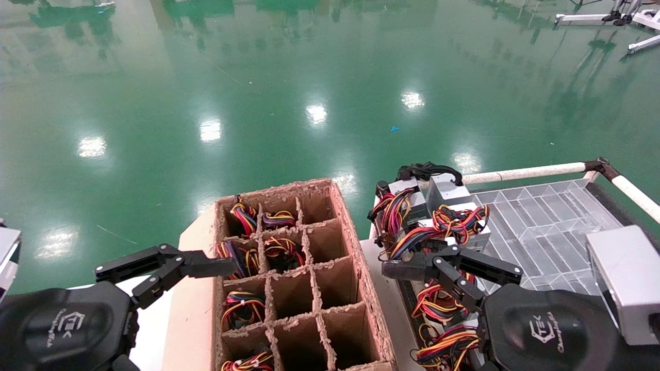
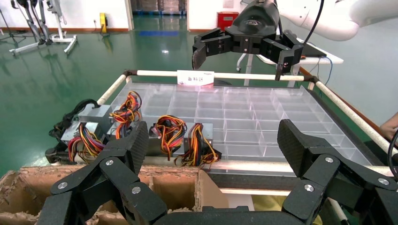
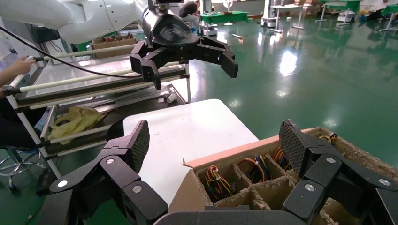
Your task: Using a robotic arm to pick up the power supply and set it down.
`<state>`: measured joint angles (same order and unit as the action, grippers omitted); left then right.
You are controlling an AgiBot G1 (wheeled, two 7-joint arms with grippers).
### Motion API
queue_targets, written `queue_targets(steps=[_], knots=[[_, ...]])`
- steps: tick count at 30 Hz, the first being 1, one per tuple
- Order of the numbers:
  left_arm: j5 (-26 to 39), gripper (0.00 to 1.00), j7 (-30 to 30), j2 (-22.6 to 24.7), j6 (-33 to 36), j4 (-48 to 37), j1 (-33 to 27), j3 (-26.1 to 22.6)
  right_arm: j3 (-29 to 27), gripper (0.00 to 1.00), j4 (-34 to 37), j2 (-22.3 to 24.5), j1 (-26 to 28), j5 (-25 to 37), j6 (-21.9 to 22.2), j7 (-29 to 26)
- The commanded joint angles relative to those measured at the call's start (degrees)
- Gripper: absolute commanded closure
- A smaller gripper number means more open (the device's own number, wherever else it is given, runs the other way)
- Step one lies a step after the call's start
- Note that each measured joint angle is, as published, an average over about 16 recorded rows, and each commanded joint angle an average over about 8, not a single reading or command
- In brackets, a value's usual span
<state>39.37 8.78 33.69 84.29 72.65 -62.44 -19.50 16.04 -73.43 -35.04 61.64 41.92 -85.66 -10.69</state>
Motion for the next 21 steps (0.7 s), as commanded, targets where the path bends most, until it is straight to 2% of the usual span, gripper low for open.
queue_targets(steps=[1, 9, 10, 17, 18, 21], knots=[[0.0, 0.00, 0.0, 0.0, 0.0, 0.0, 0.0, 0.0, 0.0, 0.00, 0.0, 0.0, 0.0, 0.0, 0.0, 0.0], [0.0, 0.00, 0.0, 0.0, 0.0, 0.0, 0.0, 0.0, 0.0, 0.00, 0.0, 0.0, 0.0, 0.0, 0.0, 0.0], [0.0, 0.09, 0.0, 0.0, 0.0, 0.0, 0.0, 0.0, 0.0, 0.00, 0.0, 0.0, 0.0, 0.0, 0.0, 0.0], [0.0, 0.96, 0.0, 0.0, 0.0, 0.0, 0.0, 0.0, 0.0, 0.00, 0.0, 0.0, 0.0, 0.0, 0.0, 0.0], [0.0, 1.00, 0.0, 0.0, 0.0, 0.0, 0.0, 0.0, 0.0, 0.00, 0.0, 0.0, 0.0, 0.0, 0.0, 0.0], [0.0, 1.00, 0.0, 0.0, 0.0, 0.0, 0.0, 0.0, 0.0, 0.00, 0.0, 0.0, 0.0, 0.0, 0.0, 0.0]])
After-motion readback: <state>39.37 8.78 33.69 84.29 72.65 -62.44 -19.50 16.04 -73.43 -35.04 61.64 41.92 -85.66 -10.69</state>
